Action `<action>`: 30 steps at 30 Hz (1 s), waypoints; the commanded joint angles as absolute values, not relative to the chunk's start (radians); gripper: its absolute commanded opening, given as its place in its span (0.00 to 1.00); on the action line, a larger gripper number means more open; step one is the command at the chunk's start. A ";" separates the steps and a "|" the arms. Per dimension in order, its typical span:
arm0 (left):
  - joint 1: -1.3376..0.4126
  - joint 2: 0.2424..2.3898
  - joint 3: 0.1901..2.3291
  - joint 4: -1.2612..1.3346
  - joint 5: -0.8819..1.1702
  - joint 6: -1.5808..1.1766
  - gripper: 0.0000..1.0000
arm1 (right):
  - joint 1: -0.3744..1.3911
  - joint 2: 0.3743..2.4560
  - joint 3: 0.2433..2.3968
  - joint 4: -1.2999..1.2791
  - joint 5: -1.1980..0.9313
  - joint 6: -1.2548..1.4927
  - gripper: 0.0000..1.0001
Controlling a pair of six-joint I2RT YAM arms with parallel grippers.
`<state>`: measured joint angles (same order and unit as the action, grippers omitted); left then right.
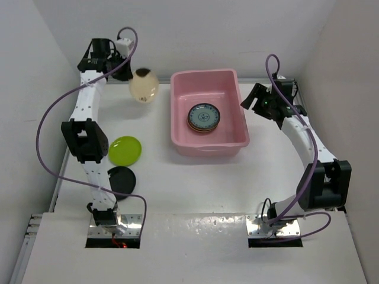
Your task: Place the plates into the plastic bin on the countertop
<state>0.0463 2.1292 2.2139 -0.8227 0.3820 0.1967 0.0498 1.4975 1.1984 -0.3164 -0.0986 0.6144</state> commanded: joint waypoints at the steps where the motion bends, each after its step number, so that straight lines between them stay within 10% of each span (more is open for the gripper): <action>1: -0.032 2.002 2.293 -0.698 0.397 0.075 0.00 | 0.028 1.440 1.154 -0.270 -0.103 0.637 0.75; 12: -0.372 2.169 2.281 -0.600 0.454 -0.018 0.00 | -0.028 1.402 1.051 -0.288 -0.107 0.637 0.75; 30: -0.417 2.278 2.238 -0.515 0.420 -0.060 0.00 | -0.052 1.361 1.028 -0.330 -0.106 0.609 0.75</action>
